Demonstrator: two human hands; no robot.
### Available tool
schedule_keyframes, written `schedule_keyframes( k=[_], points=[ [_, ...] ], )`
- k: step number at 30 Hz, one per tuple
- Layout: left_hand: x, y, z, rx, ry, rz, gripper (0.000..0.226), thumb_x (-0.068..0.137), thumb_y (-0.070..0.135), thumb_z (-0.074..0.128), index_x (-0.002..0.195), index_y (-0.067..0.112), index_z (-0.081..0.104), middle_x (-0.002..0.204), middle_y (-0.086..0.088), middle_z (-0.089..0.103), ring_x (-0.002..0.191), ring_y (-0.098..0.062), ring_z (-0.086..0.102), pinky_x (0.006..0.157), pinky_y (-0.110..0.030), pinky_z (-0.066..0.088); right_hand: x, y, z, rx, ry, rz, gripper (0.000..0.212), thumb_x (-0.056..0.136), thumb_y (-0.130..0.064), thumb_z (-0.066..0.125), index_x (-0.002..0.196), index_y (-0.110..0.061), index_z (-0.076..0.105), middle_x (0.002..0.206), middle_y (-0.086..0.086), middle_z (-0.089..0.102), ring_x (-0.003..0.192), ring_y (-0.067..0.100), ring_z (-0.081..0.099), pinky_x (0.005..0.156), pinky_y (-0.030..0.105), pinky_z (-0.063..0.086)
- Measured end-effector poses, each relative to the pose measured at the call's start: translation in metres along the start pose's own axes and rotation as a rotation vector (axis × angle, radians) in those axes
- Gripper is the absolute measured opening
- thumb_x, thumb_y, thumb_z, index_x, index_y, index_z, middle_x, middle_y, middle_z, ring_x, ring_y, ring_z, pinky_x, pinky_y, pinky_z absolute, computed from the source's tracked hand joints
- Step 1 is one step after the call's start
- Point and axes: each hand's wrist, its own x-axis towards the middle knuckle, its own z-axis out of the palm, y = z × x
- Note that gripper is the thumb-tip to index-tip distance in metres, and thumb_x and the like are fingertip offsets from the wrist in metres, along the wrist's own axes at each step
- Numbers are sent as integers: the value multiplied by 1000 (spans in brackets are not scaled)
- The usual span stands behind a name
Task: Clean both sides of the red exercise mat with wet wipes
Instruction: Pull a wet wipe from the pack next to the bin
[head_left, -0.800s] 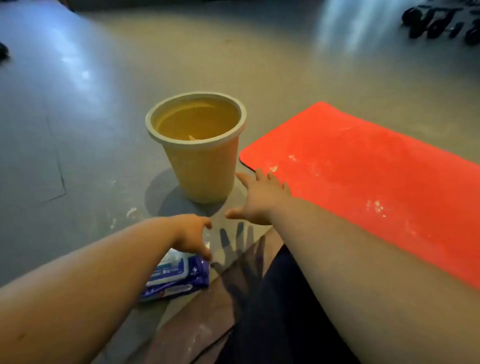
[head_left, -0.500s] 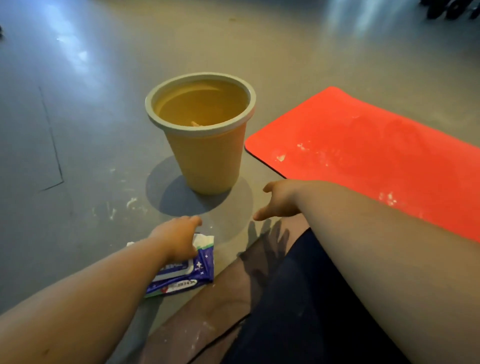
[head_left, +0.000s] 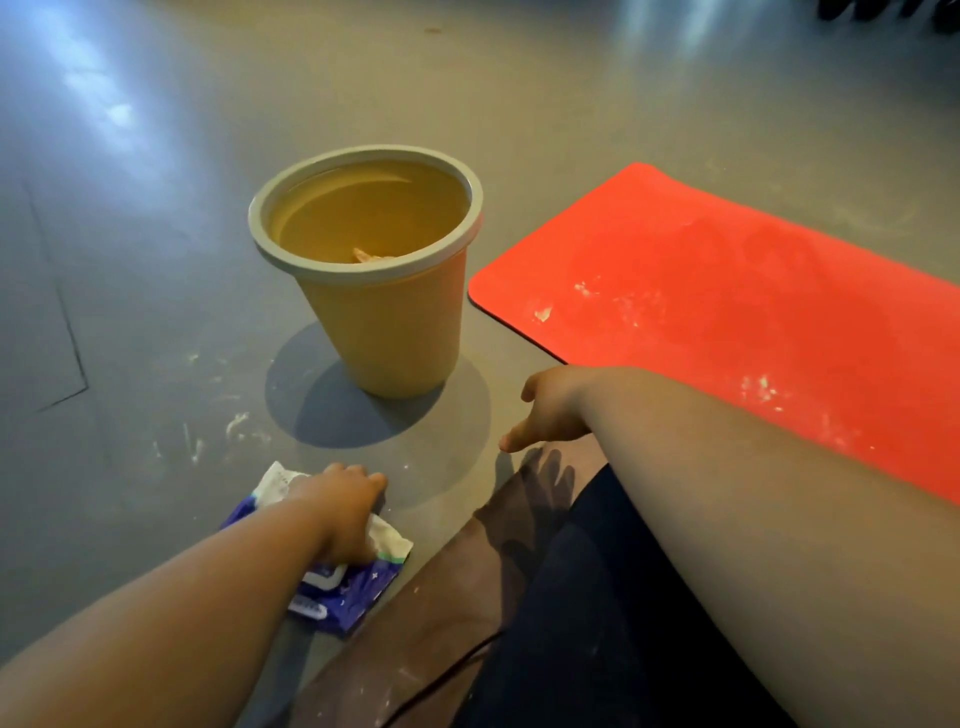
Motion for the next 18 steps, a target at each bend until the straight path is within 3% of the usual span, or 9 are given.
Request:
schedule_keyframes(
  k=[2,5,7,9,14,18],
  points=[
    [8,6,-7,-174,192,-28,34,75,43,65,101,32,46,116,2,50,106,-18,45,88,-36,46,2,2,0,0,-3,0,70,81,-55,66,136,-16,47,134,4,52,119,26,51,96,39,43],
    [21,25,-15,-438,443,-76,46,83,44,63,121,25,46,126,-4,48,114,-23,45,92,-39,46,3,9,-3,2,-18,6,71,81,-55,65,137,-15,47,136,4,51,120,26,51,94,37,42],
    [24,35,-20,-552,399,-24,72,81,55,64,140,25,35,141,-3,40,126,-24,42,101,-40,43,4,14,-7,-7,-20,14,73,81,-57,64,137,-15,47,137,4,50,121,25,50,96,37,41],
    [24,42,-22,-401,266,86,90,76,62,67,147,25,27,150,1,30,135,-22,34,108,-38,35,6,19,-10,-15,-18,27,74,80,-58,65,138,-15,47,138,4,50,122,25,50,99,38,41],
    [32,52,-19,-90,150,159,98,70,56,71,147,22,21,142,-2,34,128,-23,38,100,-36,44,9,38,-21,34,-8,70,72,81,-53,66,138,-15,45,139,5,49,122,27,50,95,38,42],
    [44,66,-41,-96,269,158,70,76,47,66,133,19,38,130,-4,42,119,-25,42,90,-33,41,12,43,-19,64,-23,75,76,78,-54,69,139,-16,44,140,6,47,122,28,49,99,40,43]
  ],
)
